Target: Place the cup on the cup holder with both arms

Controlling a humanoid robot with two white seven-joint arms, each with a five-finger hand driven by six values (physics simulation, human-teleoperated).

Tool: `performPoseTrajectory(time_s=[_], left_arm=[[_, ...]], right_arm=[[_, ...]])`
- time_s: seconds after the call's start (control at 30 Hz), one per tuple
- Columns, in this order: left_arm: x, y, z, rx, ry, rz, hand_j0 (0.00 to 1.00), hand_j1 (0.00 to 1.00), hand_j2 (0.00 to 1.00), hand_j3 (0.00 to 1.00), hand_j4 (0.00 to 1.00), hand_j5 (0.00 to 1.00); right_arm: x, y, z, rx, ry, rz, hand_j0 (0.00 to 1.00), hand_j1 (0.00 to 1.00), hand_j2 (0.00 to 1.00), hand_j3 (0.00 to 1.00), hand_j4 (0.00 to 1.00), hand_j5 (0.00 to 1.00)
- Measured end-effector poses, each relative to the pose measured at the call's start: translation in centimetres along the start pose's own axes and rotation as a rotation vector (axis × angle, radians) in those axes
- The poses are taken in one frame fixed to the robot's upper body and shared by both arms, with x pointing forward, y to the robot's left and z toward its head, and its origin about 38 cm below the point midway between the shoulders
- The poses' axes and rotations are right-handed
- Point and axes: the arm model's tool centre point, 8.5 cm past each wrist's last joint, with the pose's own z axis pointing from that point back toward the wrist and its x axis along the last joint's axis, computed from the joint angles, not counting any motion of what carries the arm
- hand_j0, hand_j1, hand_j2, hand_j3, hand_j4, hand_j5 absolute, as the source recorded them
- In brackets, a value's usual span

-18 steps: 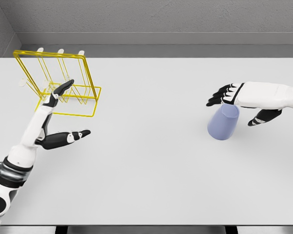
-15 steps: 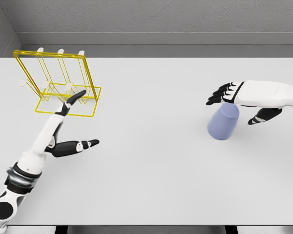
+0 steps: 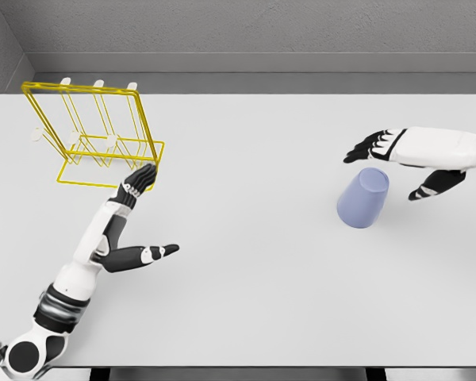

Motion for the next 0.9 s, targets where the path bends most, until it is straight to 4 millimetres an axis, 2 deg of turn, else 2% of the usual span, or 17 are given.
performPoseTrajectory(time_s=[0.43,0.7,0.9], left_arm=[[-2.3,0.0,0.9,-0.102,0.234,-0.083,1.0,1.0,1.0,1.0,1.0,1.0],[-2.5,1.3,0.6,-0.009,0.275,0.032,1.0,1.0,1.0,1.0,1.0,1.0],[-2.7,1.1,1.0,0.011,0.29,0.077,1.0,1.0,1.0,1.0,1.0,1.0]], right_arm=[[0.5,0.8,-2.6,0.008,-0.035,0.008,1.0,1.0,1.0,1.0,1.0,1.0],[-0.3,1.6,-2.7,0.02,-0.013,-0.007,1.0,1.0,1.0,1.0,1.0,1.0],[-0.5,2.3,-2.7,0.034,-0.006,-0.015,1.0,1.0,1.0,1.0,1.0,1.0]])
